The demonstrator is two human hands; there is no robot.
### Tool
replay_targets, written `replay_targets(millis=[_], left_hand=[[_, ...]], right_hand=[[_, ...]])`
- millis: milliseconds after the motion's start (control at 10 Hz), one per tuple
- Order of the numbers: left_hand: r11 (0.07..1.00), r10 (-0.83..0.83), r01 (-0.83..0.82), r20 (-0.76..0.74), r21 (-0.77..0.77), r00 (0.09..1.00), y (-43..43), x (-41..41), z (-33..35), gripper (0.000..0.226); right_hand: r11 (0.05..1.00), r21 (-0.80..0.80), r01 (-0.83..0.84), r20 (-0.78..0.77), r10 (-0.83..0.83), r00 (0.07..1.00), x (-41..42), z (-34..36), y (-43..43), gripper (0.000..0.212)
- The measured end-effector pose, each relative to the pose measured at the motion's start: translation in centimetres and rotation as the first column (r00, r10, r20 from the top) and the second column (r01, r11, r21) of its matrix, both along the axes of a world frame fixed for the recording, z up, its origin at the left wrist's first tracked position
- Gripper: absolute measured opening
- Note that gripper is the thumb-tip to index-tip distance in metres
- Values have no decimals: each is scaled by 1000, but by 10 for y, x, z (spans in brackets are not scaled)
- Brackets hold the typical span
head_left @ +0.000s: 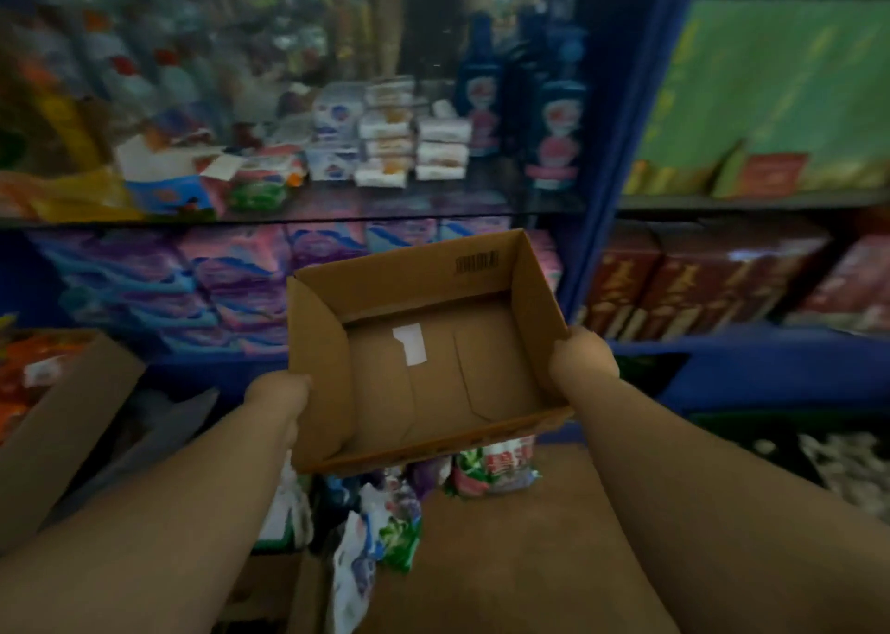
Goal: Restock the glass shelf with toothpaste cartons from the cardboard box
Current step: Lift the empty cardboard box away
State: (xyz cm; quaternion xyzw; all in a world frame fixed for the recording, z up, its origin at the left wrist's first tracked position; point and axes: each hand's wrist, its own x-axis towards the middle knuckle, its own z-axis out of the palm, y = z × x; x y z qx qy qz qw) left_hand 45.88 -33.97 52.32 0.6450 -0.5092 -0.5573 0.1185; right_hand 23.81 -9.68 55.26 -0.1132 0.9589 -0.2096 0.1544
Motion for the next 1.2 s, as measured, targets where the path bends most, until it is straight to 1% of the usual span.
replay_targets(millis=[100, 200, 300, 400, 500, 600, 700, 800, 900, 1000, 1100, 1200], left_hand=[[991, -134, 134, -28, 5, 991, 32, -50, -11, 49], [973, -224, 226, -45, 46, 974, 70, -99, -21, 47], [953, -289, 293, -59, 76, 955, 105, -142, -34, 50], [935, -333, 339, -64, 108, 941, 137, -184, -50, 49], [940, -319, 323, -60, 107, 946, 168, -222, -59, 46], [954, -277, 279, -31, 113, 960, 190, -263, -82, 51], [954, -250, 241, 30, 178, 968, 223, -295, -99, 54], [955, -212, 196, 47, 224, 976, 264, -313, -105, 49], [954, -160, 132, 85, 268, 983, 283, -326, -115, 46], [962, -121, 82, 134, 260, 984, 290, -335, -126, 41], [964, -156, 116, 156, 241, 975, 293, -353, -153, 43], [958, -202, 147, 215, 247, 955, 301, -370, -189, 45]], right_hand=[[990, 128, 57, 7, -59, 998, -25, 2, 58, 33], [977, 165, 136, 44, -145, 988, -48, 3, 112, 34], [957, 65, 282, 45, -285, 957, -78, -8, 159, 29], [947, 67, 314, 57, -318, 946, -108, -22, 198, 27], [945, 65, 320, 81, -325, 942, -147, -34, 226, 24], [952, 57, 301, 118, -306, 945, -192, -46, 252, 24], [959, 79, 272, 159, -282, 946, -234, -54, 279, 26], [958, 138, 250, 192, -274, 942, -267, -62, 296, 24], [966, 127, 225, 208, -248, 946, -285, -76, 307, 31], [959, 123, 255, 242, -278, 930, -298, -97, 312, 30], [954, 87, 288, 258, -301, 918, -305, -122, 314, 32], [949, 135, 286, 301, -314, 900, -313, -159, 313, 34]])
